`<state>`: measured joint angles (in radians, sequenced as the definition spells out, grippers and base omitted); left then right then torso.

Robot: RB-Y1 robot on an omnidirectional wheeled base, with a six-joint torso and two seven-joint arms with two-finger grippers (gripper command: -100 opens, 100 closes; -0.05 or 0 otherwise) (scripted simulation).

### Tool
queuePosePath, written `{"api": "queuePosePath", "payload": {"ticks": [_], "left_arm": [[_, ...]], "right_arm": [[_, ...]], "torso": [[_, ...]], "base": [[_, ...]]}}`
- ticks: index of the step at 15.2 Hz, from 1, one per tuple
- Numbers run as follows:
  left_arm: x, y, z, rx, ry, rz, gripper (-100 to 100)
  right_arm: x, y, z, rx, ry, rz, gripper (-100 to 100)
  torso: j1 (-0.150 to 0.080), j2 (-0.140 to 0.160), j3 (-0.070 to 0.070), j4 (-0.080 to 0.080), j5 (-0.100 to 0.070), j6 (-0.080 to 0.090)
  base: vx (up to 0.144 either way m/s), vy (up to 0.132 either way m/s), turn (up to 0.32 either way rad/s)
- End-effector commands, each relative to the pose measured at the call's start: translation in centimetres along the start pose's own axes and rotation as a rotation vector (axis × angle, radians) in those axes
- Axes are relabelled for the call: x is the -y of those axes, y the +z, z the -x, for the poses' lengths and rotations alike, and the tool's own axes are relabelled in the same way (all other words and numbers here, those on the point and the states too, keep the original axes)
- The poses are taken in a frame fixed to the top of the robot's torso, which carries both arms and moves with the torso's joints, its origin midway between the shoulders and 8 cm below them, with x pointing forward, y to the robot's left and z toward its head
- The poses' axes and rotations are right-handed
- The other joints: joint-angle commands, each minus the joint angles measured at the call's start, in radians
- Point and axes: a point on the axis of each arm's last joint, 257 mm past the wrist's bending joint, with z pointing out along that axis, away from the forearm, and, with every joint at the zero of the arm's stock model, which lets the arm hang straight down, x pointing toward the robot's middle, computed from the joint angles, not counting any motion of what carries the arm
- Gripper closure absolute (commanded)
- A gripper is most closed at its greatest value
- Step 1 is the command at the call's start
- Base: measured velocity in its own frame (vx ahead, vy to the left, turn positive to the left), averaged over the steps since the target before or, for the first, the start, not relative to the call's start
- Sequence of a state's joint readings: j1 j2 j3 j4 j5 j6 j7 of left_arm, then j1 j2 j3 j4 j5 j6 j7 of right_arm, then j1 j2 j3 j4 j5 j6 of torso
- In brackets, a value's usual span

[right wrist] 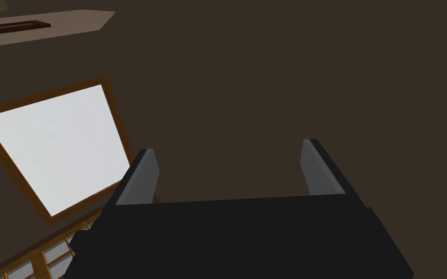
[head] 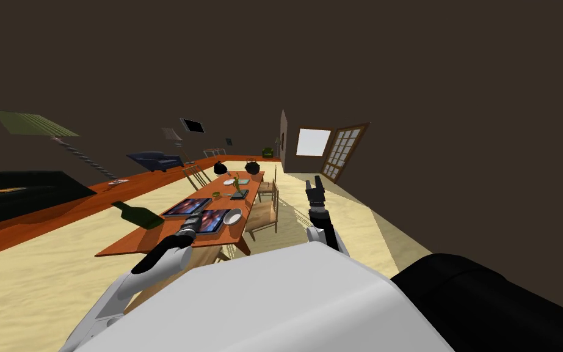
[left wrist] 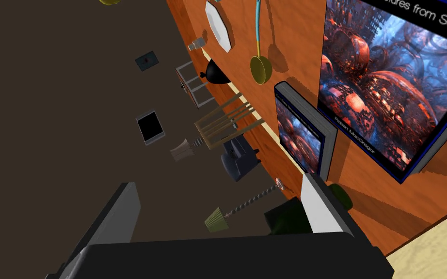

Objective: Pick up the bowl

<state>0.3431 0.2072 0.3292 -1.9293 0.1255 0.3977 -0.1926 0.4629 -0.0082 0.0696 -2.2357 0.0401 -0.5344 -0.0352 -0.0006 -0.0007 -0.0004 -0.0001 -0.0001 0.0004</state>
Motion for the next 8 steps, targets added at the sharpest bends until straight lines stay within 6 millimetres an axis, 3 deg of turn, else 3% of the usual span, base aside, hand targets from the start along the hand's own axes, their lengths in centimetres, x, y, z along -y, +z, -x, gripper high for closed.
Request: {"api": "queuePosePath", "payload": {"ticks": [1, 8], "left_arm": [[-1.8, 0.0, 0.2, -0.001, -0.003, 0.060, -100], [-6.3, 0.1, 0.7, -0.007, -0.017, 0.210, -100]], "right_arm": [[0.0, 0.0, 0.0, 0.000, 0.000, 0.000, 0], [0.0, 0.0, 0.0, 0.000, 0.000, 0.000, 0]], "torso": [[0.000, 0.000, 0.000, 0.000, 0.000, 0.000], [0.000, 0.000, 0.000, 0.000, 0.000, 0.000]], "base": [[0.018, -0.011, -0.153], [0.018, -0.005, -0.097]]}}
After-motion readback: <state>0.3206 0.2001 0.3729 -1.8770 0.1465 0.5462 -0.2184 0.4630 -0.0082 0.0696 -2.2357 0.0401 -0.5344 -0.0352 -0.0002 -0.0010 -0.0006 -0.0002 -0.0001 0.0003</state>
